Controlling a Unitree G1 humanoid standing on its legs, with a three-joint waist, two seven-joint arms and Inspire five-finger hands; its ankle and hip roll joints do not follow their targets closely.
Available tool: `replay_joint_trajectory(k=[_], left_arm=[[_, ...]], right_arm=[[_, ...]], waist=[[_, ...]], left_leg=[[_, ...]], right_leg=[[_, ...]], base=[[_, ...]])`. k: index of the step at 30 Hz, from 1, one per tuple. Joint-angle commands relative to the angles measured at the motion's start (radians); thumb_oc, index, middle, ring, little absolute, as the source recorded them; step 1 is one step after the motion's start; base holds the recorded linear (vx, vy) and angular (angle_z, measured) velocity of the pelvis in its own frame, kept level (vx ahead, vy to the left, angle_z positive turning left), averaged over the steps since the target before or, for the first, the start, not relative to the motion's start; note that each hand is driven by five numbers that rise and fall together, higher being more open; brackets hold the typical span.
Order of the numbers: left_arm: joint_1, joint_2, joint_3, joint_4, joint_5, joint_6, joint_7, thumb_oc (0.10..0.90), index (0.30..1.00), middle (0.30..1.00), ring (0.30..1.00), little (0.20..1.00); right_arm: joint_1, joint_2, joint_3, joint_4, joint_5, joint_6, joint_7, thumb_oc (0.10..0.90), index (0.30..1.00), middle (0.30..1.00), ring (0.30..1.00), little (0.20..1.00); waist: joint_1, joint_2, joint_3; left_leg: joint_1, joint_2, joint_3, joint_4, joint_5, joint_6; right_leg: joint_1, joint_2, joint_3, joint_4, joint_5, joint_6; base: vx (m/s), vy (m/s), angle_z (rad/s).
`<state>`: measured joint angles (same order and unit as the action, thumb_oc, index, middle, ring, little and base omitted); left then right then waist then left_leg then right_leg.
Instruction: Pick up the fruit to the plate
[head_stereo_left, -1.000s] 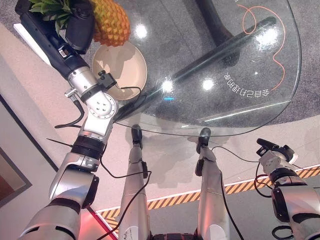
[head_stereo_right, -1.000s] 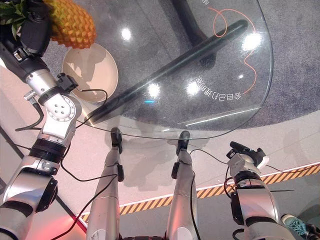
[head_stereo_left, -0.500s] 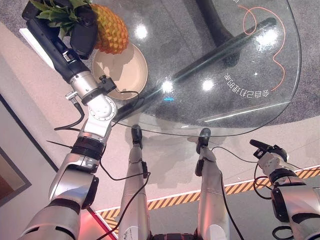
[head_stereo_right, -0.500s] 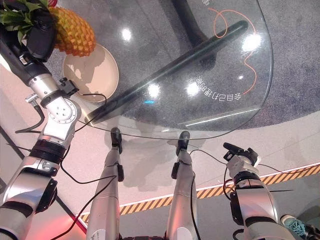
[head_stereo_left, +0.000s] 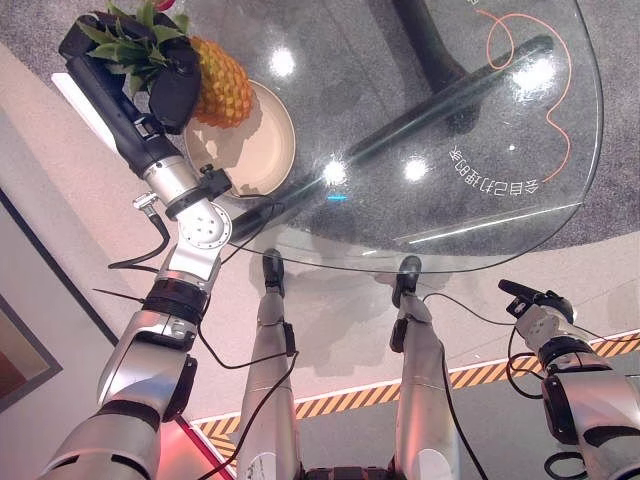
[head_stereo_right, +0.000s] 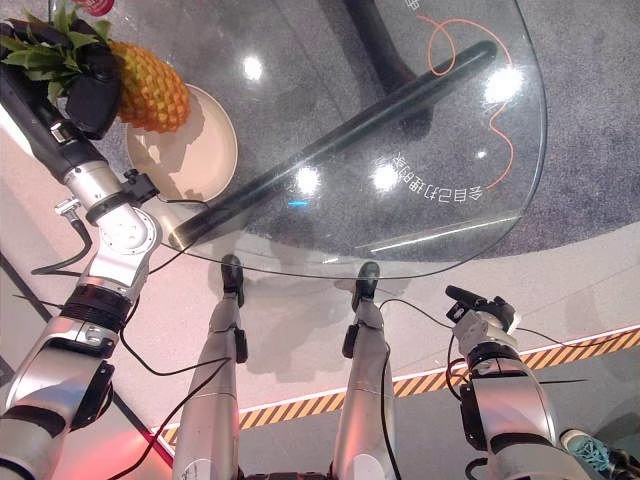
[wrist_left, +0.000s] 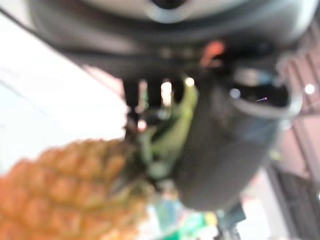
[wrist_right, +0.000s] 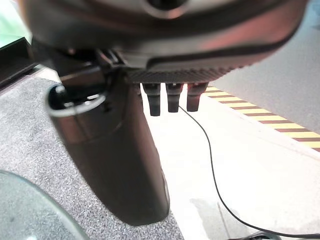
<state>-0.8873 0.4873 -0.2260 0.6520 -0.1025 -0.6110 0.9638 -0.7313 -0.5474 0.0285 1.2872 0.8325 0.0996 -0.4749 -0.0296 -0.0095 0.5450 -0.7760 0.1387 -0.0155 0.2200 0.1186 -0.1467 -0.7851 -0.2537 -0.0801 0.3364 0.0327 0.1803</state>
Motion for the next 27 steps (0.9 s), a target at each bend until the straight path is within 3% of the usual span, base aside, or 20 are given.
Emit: replay_joint_trajectory(k=[1, 27], left_arm=[[-0.089, 0.078, 0.035, -0.049, 0.070, -0.090, 0.025, 0.100, 0.300, 0.300, 0.300, 0.200], [-0.057, 0.063, -0.004, 0.041, 0.038, -0.119, -0.045, 0.100, 0.300, 0.300, 0.300, 0.200]], right_arm=[[0.047, -0.034, 0.006, 0.047, 0.005, -0.011, -0.020, 0.800, 0.900, 0.900, 0.900, 0.900], [0.030, -0.029, 0.018, 0.047, 0.009, -0.013, -0.014, 0.800, 0.900, 0.900, 0.900, 0.900]], waist=[[0.037, -0.031, -0.025], [0.036, -0.035, -0.025]], left_leg=[[0.002, -0.025, -0.007, 0.059, -0.096, 0.073], [-0.006, -0.019, -0.002, 0.053, -0.094, 0.072]], right_leg=[[0.014, 0.039, -0.044, -0.073, 0.055, -0.054], [0.004, 0.040, -0.050, -0.075, 0.059, -0.052]], base=[[0.00, 0.000, 0.00], [0.00, 0.000, 0.00]])
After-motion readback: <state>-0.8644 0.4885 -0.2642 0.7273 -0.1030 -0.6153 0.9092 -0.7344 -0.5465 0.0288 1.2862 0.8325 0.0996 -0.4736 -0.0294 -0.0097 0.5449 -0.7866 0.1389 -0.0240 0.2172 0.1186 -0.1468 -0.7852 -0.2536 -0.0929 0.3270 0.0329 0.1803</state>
